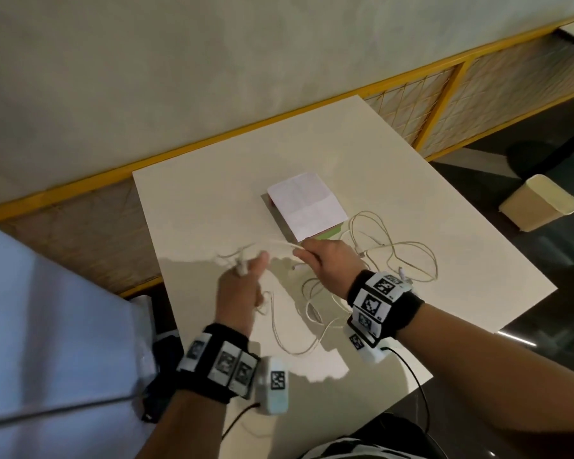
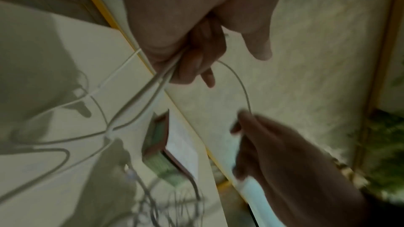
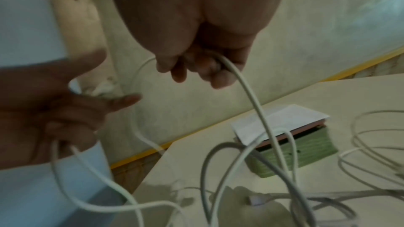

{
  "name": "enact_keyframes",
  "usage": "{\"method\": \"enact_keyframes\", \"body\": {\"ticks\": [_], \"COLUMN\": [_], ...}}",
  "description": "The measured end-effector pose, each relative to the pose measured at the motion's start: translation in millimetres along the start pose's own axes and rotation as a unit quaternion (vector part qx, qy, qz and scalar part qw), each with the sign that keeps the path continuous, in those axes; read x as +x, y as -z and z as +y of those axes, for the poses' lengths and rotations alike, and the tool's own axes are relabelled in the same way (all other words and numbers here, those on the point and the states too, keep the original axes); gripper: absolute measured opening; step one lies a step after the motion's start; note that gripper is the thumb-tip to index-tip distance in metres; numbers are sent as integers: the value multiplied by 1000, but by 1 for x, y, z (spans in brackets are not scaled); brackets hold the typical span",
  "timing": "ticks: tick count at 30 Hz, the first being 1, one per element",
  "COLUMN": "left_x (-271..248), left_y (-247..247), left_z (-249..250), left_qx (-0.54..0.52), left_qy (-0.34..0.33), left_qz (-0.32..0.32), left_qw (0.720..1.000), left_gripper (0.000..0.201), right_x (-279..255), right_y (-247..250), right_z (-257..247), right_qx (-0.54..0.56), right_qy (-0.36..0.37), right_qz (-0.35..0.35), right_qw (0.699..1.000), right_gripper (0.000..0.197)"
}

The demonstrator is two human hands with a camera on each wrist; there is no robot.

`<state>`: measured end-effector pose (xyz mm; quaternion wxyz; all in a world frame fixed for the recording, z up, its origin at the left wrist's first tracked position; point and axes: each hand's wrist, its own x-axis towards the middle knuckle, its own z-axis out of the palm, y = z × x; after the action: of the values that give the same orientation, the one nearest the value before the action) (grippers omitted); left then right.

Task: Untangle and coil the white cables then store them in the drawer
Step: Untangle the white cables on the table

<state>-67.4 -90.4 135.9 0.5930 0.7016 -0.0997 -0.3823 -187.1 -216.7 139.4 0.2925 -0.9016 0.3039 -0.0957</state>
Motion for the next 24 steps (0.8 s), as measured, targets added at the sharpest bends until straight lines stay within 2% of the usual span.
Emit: {"method": "enact_keyframes", "body": {"ticks": [3, 6, 8, 10, 14, 21, 24], "left_x": [-11, -9, -6, 2, 22, 26, 28], "left_y": [-25, -29, -23, -12, 22, 51, 57], "left_z": [2, 5, 10, 16, 26, 19, -1], "left_qx": [20, 30, 18, -7, -185, -203, -178], "left_qy": [-6, -35, -55, -65, -80, -84, -60], "left_qz": [-25, 28, 44, 78, 86, 72, 42], "left_qw": [999, 999, 997, 995, 976, 973, 981], "left_gripper": [22, 38, 31, 29, 31, 27, 26], "right_x": [2, -4, -8, -9, -8, -25, -51], "right_y": [-11, -21, -22, -18, 3, 25, 24], "right_z": [-17, -24, -22, -9, 32, 60, 68], "right_qx": [22, 14, 17, 19, 18, 76, 27], "right_qy": [19, 59, 59, 20, -59, -105, -98], "right_qz": [-22, -37, -46, -67, -78, -12, -57], "right_qw": [999, 997, 997, 997, 995, 991, 993], "right_gripper": [42, 33, 25, 26, 39, 45, 44]}}
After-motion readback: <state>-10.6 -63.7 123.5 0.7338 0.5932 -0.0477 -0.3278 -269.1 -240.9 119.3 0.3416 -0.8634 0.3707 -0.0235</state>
